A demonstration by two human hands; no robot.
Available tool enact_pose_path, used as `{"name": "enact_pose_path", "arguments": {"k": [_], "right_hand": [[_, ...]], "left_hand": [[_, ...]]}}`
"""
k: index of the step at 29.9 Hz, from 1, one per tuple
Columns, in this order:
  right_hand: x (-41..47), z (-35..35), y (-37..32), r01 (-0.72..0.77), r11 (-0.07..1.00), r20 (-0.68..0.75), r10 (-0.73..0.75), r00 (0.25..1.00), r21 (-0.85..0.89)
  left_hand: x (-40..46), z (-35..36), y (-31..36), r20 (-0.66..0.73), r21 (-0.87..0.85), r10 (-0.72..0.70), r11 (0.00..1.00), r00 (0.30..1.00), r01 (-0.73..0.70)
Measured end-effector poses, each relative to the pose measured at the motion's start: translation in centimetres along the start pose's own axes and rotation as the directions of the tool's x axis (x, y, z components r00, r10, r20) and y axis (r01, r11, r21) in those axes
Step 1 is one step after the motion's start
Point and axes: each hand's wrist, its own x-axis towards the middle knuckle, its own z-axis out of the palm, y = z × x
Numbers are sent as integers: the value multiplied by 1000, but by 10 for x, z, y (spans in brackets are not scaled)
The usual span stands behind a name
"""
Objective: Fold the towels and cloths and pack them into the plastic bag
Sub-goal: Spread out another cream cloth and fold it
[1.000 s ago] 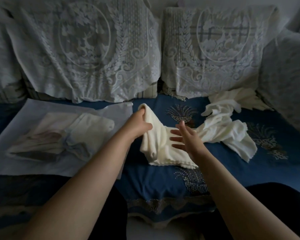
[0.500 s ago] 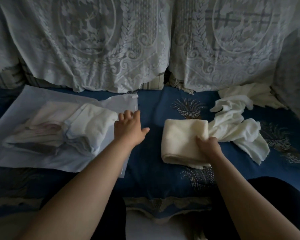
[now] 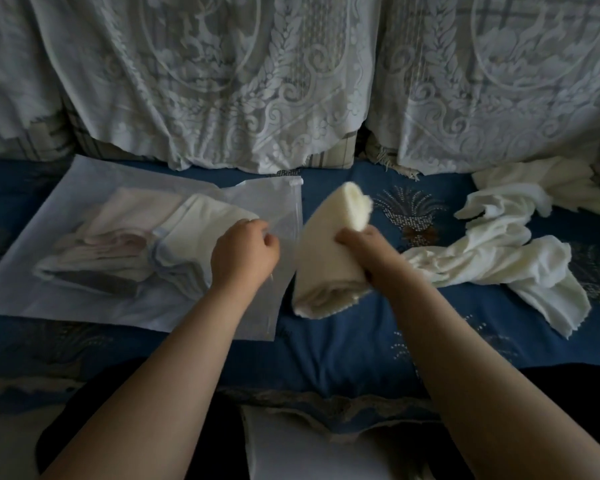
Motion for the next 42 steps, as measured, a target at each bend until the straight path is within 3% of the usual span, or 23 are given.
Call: {"name": "enact_pose_path", "arguments": {"k": [3, 6, 8, 10, 11, 13, 16, 17, 19, 23, 25, 28, 32, 34, 37, 39, 42], "right_hand": [[13, 46, -5, 154, 928, 148, -109, 983, -339], [21, 75, 3, 338, 680, 293, -186, 938, -650], [27, 83, 10, 424, 541, 391, -182, 902, -726], [33, 89, 12, 431, 494, 431, -121, 894, -755], [34, 93, 10, 430, 501, 450, -90, 889, -751], [43, 100, 8, 404, 624, 421, -129, 898, -669], [56, 103, 5, 179, 957, 152, -146, 977, -230], [58, 104, 3, 130, 989, 114, -121, 986, -72], [62, 106, 0, 100, 991, 114, -110, 987, 88], [72, 122, -13, 66, 973, 85, -87, 993, 219], [75, 135, -22, 59, 969, 133, -93, 987, 241], [76, 152, -25, -25, 969, 339, -61, 939, 244], [60, 152, -9, 187, 980, 622, -185, 761, 62], [52, 146, -2, 289, 957, 564, -237, 791, -3], [50, 127, 14, 349, 926, 146, -328, 933, -146], [51, 114, 28, 236, 930, -51, -260, 964, -280], [58, 105, 39, 26, 938, 9, -24, 1000, -345]], "left_hand": [[2, -8, -2, -82, -118, -70, 991, 994, 60], [6, -19, -6, -167, -233, -114, 970, 979, 73], [7, -26, -10, -180, -317, -131, 946, 975, 69], [7, -31, -13, -150, -364, -128, 929, 980, 66], [7, -33, -14, -125, -373, -124, 925, 984, 69], [6, -36, -17, -78, -375, -121, 923, 990, 83], [5, -39, -21, -47, -422, -122, 902, 991, 91], [5, -39, -22, -50, -450, -127, 889, 991, 92], [3, -38, -20, -55, -497, -140, 862, 989, 94], [4, -40, -20, -29, -576, -161, 809, 987, 115], [5, -43, -21, -18, -612, -189, 778, 982, 139], [5, -48, -23, 15, -635, -192, 756, 981, 158], [5, -50, -27, 47, -607, -242, 763, 969, 220], [6, -53, -32, 46, -604, -262, 761, 964, 236], [5, -57, -36, 55, -608, -266, 755, 962, 244], [4, -57, -37, 75, -612, -276, 746, 958, 263], [2, -55, -35, 100, -601, -274, 750, 957, 277]]}}
